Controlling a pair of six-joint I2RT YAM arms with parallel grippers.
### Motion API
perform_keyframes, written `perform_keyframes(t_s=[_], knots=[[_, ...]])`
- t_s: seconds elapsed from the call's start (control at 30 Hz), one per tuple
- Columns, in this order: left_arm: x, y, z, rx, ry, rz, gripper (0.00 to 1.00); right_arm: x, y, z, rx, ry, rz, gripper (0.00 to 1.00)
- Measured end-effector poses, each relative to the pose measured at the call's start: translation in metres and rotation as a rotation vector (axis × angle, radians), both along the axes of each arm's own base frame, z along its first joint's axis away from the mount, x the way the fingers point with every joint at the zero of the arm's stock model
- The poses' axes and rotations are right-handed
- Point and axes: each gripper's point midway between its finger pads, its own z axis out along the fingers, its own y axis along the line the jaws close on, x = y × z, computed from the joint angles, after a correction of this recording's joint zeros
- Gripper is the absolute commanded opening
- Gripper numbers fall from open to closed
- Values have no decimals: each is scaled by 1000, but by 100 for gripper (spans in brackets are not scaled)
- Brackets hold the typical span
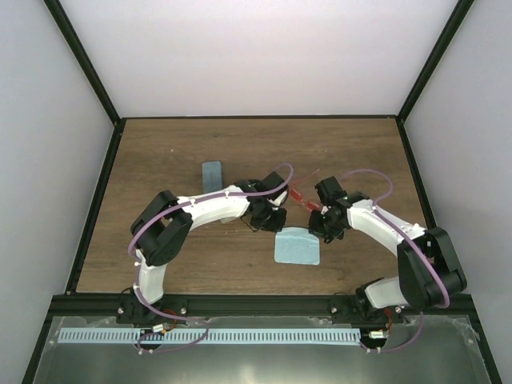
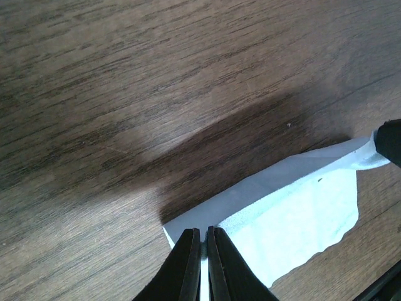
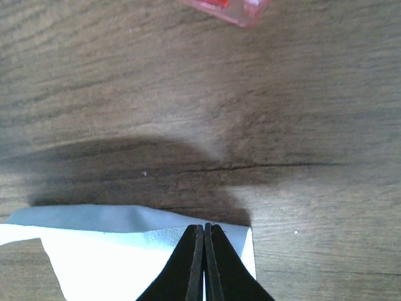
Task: Organize the sunglasses
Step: Fold the glasses cleaning cloth at the center of the board.
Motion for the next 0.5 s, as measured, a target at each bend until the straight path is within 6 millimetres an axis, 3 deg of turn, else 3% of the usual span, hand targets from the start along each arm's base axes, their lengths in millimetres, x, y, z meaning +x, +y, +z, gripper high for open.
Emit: perform_keyframes(t_s=[0.5], knots=[[-15,4,-5,2,31,-25,4,-23,-1,-5,-2,30,7,1]])
